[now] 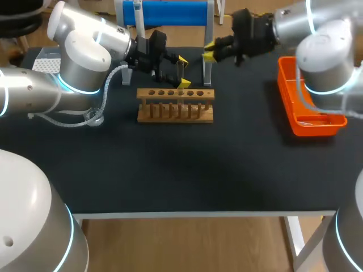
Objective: Invert the test tube, pick up the pipette, mount the tip to pipette, aspirate from beaker and dispense into the tube, eject the tip, return the pipette, and cap with the stopper.
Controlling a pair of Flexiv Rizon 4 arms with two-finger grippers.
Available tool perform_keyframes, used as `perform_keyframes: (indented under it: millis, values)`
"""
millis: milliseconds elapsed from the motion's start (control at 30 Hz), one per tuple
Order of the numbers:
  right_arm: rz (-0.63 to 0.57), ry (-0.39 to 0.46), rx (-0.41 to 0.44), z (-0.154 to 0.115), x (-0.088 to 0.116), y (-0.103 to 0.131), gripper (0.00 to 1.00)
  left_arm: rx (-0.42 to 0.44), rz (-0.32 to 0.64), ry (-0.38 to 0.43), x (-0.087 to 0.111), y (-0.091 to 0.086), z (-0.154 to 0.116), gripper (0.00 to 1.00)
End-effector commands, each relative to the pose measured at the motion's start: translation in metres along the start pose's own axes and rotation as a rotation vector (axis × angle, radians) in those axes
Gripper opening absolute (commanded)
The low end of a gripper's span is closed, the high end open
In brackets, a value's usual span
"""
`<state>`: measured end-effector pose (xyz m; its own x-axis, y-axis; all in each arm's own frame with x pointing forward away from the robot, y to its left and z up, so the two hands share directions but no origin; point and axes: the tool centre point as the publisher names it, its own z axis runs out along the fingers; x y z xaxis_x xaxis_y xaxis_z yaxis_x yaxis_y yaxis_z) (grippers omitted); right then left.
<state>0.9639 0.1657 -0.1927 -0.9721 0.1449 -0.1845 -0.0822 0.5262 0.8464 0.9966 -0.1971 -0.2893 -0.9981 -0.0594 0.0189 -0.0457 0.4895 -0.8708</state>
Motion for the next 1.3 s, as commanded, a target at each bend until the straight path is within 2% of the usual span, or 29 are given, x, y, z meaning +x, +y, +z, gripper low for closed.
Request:
perform_keyframes:
  millis: [33,267,600,1300]
  values:
    - [-0.009,0.01,0.029,0.025,-0.011,0.012,0.0,0.001,0.0,0.005,-0.001,0.0,0.0,1.0]
    - [-0.027,0.016,0.044,0.043,-0.012,0.021,0.0,0.001,0.0,0.005,-0.001,0.0,0.0,1.0]
    - [-0.039,0.013,0.047,0.056,-0.014,0.025,0.0,0.001,0.0,0.005,-0.001,0.0,0.0,1.0]
    - [-0.026,0.024,0.078,0.068,-0.008,0.009,0.0,0.001,0.0,0.005,-0.001,0.0,0.0,1.0]
